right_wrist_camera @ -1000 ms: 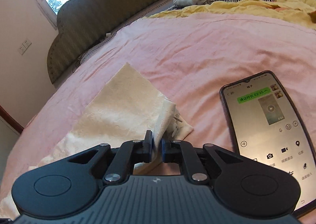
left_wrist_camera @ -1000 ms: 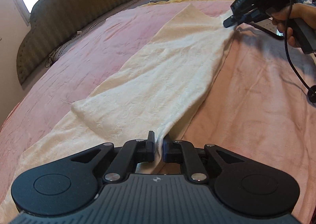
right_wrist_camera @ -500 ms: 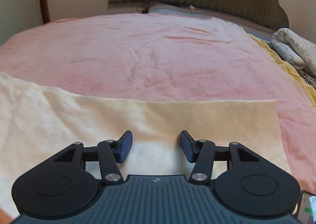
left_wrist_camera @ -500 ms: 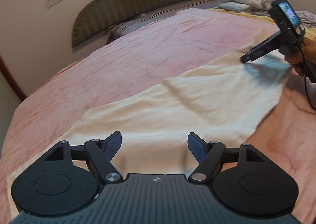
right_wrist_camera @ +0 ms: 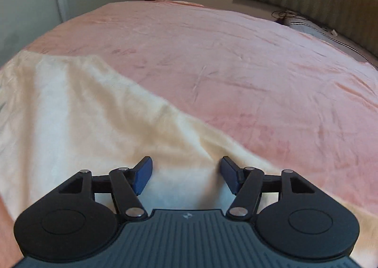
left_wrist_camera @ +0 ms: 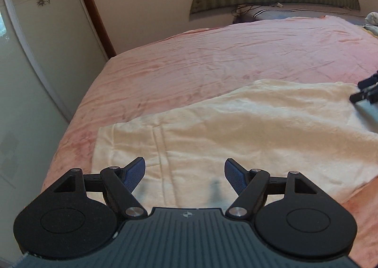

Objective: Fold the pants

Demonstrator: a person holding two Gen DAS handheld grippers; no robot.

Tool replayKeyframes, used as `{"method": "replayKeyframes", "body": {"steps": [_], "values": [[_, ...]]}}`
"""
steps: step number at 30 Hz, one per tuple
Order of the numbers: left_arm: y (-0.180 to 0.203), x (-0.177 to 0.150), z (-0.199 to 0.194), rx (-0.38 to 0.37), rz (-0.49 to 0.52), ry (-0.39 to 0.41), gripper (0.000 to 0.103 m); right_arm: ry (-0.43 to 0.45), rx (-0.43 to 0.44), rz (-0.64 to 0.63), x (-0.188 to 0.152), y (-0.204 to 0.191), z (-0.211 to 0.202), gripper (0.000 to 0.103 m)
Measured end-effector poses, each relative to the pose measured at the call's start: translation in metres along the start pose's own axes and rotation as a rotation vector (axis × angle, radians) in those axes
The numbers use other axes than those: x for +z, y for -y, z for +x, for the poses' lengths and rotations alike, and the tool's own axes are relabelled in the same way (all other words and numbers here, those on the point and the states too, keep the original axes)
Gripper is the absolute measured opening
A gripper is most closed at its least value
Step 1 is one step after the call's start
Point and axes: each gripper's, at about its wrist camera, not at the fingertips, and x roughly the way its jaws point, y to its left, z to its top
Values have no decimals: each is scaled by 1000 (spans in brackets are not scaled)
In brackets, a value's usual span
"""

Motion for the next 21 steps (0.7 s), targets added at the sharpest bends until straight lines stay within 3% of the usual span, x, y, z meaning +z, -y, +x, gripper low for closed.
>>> {"method": "replayKeyframes", "body": {"steps": [4,7,9,11,12,13,14,16,18,21], "values": [[-30,-18,0,86,-25,-21,77,43,-122,112,22,13,-2,60],[-65,-30,-4,123,-111,-29,78,108,36,9,19,-23,-29,60],[-88,-36,-4,149,-190,-55,77,64,101,-100,12,-54,-23,61],[-108,-41,-7,145,-271,-75,77,-4,-5,-186,7,-72,4,66],[-117,-44,-10,130,-320,-85,76,35,-69,-157,8,-72,5,74],[-123,-46,-13,113,-354,-87,77,70,-159,-135,14,-81,-1,72],[-129,-49,-16,101,-384,-91,77,144,-156,-162,19,-98,-14,70],[-139,-53,-19,80,-464,-112,76,280,34,-212,28,-142,-42,70],[-149,-57,-22,26,-561,-122,74,311,258,-312,31,-200,-53,68],[-159,-64,-22,-85,-694,-142,71,318,407,-545,21,-286,-51,67]]}}
